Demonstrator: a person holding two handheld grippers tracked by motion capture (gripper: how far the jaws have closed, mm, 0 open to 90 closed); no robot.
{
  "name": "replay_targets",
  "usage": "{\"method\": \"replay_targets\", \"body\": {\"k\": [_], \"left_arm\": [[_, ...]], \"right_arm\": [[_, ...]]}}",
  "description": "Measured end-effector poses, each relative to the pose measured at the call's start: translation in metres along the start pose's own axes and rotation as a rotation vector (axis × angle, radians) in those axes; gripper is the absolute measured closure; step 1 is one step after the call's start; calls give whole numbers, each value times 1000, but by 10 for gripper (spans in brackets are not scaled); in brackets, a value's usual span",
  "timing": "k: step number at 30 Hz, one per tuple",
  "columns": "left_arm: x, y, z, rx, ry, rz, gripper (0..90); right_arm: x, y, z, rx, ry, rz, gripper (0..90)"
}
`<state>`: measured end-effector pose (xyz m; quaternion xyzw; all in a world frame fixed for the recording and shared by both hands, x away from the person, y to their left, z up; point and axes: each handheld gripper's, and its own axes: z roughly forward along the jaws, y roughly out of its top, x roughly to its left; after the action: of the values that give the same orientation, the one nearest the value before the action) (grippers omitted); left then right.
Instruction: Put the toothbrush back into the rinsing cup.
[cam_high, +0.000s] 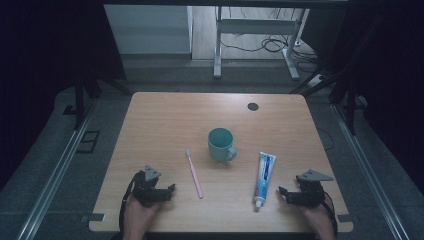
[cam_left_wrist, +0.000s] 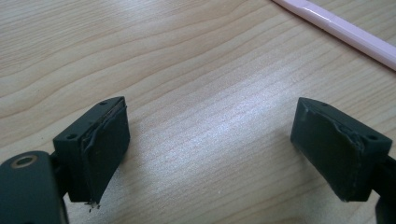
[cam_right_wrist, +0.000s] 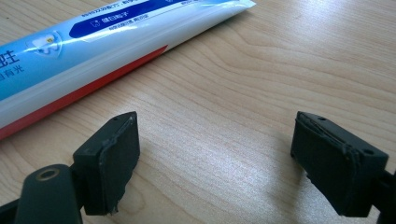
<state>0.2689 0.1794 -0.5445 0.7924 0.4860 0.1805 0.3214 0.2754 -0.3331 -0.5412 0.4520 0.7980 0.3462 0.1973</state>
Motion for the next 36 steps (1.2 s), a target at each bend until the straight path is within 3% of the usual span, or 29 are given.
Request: {"method": "replay_targets", "body": {"k": [23,33,36], "left_arm": [[-2,1,1,2,6,-5,103],[0,2,-4,4,0,2,278],[-1,3,-7,1,-29,-7,362]], "right_arm": [[0,0,0,0,0,0,154],[0,0,0,1,0,0,153],[0,0,0,1,0,1,153]]}}
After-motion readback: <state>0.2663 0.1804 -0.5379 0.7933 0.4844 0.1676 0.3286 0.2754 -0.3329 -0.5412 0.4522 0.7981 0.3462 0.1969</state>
